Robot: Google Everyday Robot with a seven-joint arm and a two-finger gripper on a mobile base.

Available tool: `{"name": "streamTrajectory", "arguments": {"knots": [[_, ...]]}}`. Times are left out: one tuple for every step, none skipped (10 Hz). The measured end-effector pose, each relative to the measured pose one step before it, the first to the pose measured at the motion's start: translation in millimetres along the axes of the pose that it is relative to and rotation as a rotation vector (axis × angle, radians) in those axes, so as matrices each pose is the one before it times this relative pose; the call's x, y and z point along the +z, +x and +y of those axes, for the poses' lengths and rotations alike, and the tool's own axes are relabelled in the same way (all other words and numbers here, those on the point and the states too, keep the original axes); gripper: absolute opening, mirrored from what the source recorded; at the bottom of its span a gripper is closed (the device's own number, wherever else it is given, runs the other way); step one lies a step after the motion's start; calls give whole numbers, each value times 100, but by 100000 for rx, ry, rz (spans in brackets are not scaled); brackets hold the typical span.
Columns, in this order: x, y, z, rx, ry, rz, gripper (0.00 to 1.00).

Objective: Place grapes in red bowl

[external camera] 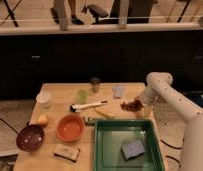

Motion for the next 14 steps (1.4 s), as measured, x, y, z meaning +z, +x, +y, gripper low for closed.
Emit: {"name": "streamTrajectory", "arguments": {"knots": [[25,5,5,-34,-31,-106,80],[23,43,-23,-150,-34,-198,79],[12,29,37,-337,-207,-105,73],[160,-230,41,-779,-614,-79,63],[194,-524,-170,-1266,-454,-260,53],[135,-656,-308,-1620,-341,-381,43],[50,-311,-100,-852,-139,-265,35],[22,-209,-25,-653,-88,-259,25],[22,-256,-73,-1120,-200,-245,13],[-14,-269,-181,-769,-137,-188,6],[-1,-223,-113,-779,-236,-173,1],[-143,-8,82,-380,-196,42,0],[-96,21,17,-86,88,23,0],[-103,-78,-31,-276,23,-86,0]]}}
